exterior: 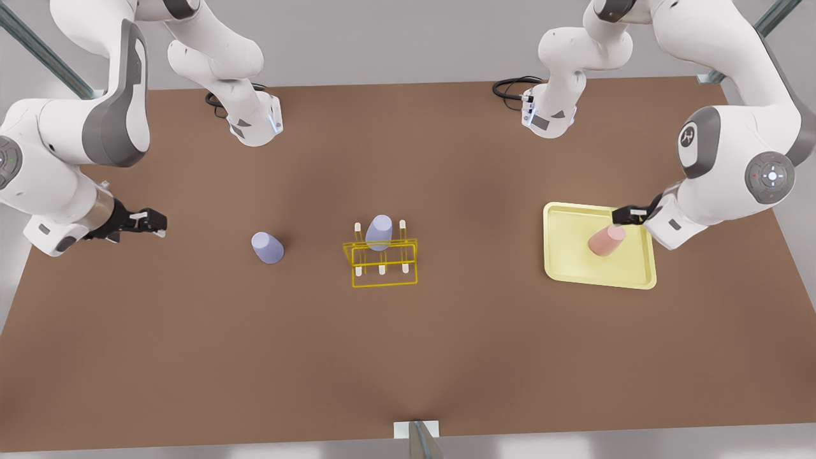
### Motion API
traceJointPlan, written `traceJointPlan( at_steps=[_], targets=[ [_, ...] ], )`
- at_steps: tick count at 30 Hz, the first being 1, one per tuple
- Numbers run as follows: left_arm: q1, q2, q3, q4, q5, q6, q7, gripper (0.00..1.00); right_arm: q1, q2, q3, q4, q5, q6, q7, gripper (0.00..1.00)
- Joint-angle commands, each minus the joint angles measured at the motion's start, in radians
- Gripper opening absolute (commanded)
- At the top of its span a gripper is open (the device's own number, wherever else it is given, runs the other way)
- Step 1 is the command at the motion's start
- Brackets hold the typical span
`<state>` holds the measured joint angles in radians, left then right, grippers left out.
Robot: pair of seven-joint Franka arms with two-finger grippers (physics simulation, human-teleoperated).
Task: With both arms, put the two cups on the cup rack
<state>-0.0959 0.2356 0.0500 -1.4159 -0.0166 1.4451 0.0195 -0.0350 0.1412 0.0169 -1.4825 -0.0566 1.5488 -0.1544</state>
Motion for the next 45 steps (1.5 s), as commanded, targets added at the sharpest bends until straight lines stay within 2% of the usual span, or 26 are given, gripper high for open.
traceJointPlan(
  at_steps=[1, 3, 4, 5, 7, 9, 12, 14, 18, 21, 25, 32, 35, 45],
  targets=[
    [0.001, -0.001, 0.001, -0.001, -0.002, 0.054, 0.011, 1.0, -0.002, 0.0, 0.0, -0.001, 0.008, 0.048, -0.08, 1.0],
    [0.002, 0.004, 0.045, -0.084, -0.003, 0.127, 0.011, 1.0, 0.009, 0.012, 0.003, -0.004, 0.003, 0.05, -0.08, 1.0],
    [0.002, 0.002, 0.073, -0.271, -0.003, 0.336, 0.098, 1.0, 0.032, 0.063, 0.006, -0.019, 0.021, 0.082, -0.079, 1.0],
    [0.004, -0.001, 0.096, -0.379, -0.002, 0.458, 0.175, 1.0, 0.061, 0.11, 0.006, -0.025, 0.017, 0.122, -0.004, 1.0],
    [0.005, -0.002, 0.16, -0.512, -0.002, 0.595, 0.298, 1.0, 0.122, 0.121, 0.006, -0.145, 0.009, 0.278, 0.136, 1.0],
    [0.008, -0.001, 0.162, -0.61, 0.0, 0.693, 0.3, 1.0, 0.124, 0.112, 0.008, -0.301, 0.015, 0.493, 0.136, 1.0],
    [0.008, 0.002, 0.175, -0.689, 0.0, 0.75, 0.326, 1.0, 0.136, 0.078, 0.009, -0.444, 0.02, 0.685, 0.138, 1.0],
    [0.01, 0.004, 0.188, -0.738, 0.0, 0.83, 0.33, 1.0, 0.141, 0.043, 0.014, -0.545, 0.02, 0.749, 0.154, 1.0],
    [0.018, 0.019, 0.197, -0.776, 0.0, 0.842, 0.33, 1.0, 0.179, 0.028, 0.014, -0.703, 0.021, 0.95, 0.239, 1.0],
    [0.016, 0.022, 0.198, -0.839, 0.0, 0.841, 0.329, 1.0, 0.207, 0.032, 0.014, -0.736, 0.021, 0.979, 0.305, 1.0],
    [0.019, 0.061, 0.206, -0.839, 0.0, 0.86, 0.327, 1.0, 0.205, 0.006, 0.014, -0.837, 0.021, 1.074, 0.305, 1.0],
    [0.019, 0.111, 0.206, -0.845, -0.005, 0.928, 0.326, 1.0, 0.207, -0.02, 0.014, -0.952, 0.021, 1.154, 0.306, 1.0],
    [0.018, 0.108, 0.206, -0.845, -0.006, 0.92, 0.326, 0.97, 0.208, 0.001, 0.014, -0.958, 0.02, 1.172, 0.306, 1.0],
    [0.016, 0.096, 0.205, -0.824, -0.006, 0.917, 0.326, 0.97, 0.213, 0.026, 0.012, -1.019, 0.02, 1.195, 0.306, 1.0]
  ],
)
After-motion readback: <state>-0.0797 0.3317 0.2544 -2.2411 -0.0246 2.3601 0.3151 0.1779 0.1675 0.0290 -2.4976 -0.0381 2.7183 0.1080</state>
